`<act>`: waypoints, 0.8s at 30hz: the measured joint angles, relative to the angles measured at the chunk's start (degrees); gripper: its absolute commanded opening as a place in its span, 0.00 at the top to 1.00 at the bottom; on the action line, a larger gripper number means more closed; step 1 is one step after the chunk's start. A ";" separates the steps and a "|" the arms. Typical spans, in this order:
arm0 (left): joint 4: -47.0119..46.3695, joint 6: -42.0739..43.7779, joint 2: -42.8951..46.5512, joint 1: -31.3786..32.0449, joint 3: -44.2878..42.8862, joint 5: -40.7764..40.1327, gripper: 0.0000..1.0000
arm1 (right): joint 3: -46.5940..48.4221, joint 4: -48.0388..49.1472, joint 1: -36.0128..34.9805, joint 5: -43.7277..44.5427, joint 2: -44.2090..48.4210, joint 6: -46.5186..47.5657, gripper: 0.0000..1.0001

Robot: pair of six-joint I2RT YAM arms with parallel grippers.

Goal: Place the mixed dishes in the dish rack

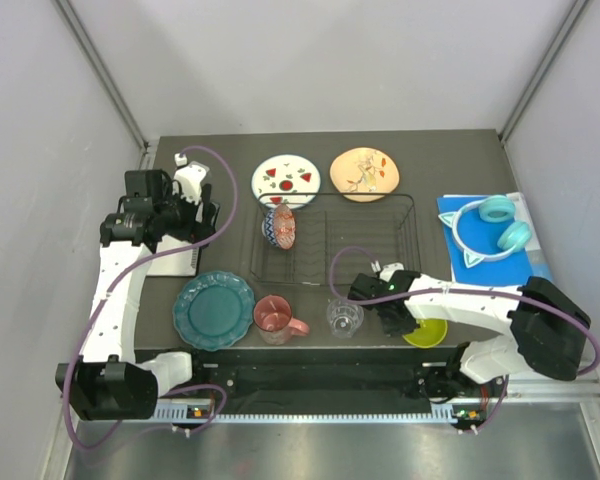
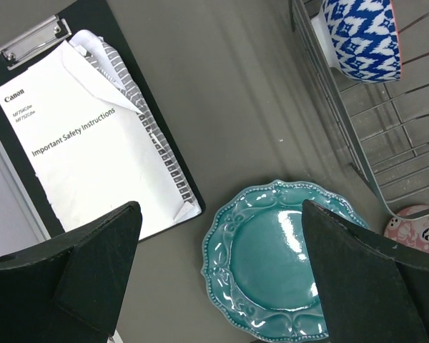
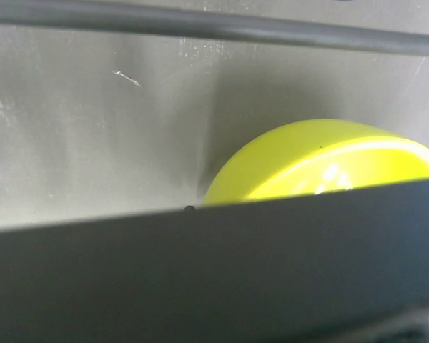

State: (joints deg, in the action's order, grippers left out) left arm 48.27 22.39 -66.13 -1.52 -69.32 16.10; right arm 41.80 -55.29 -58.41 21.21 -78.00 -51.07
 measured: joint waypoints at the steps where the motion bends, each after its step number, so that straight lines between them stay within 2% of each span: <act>1: 0.00 0.00 0.00 -0.02 0.00 -0.11 0.02 | 0.00 -0.02 0.00 0.02 -0.02 0.07 1.00; 9: -0.02 0.00 0.00 0.00 0.00 -0.26 0.03 | 1.95 -2.38 -0.04 -0.17 2.62 0.11 1.00; 12: -0.02 -0.02 0.00 0.00 0.00 -0.28 0.03 | 9.40 -5.73 -0.04 -1.77 6.82 1.03 1.00; 16: -0.07 -0.11 0.00 0.00 0.00 -0.33 0.03 | 26.51 -5.05 0.04 -6.01 11.58 3.63 1.00; 18: -0.07 -0.22 0.00 0.00 0.00 -0.24 0.03 | 33.55 -1.75 0.90 -9.09 13.33 5.09 1.00; 20: -0.07 -0.28 0.00 0.00 0.00 0.00 0.03 | 35.82 3.72 3.08 -13.70 15.21 6.01 1.00; 22: -0.07 -0.46 0.00 0.00 0.00 0.46 0.03 | 33.59 12.26 7.87 -21.38 17.16 5.73 1.00; 24: -0.04 -0.63 0.00 0.00 0.00 0.76 0.03 | 26.08 27.02 13.51 -30.93 18.60 2.60 1.00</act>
State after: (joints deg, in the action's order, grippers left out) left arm 48.23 21.76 -66.13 -1.52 -69.32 16.86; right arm 67.88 -28.27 -44.91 -9.72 -59.40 -48.47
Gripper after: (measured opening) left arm 0.970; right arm 0.066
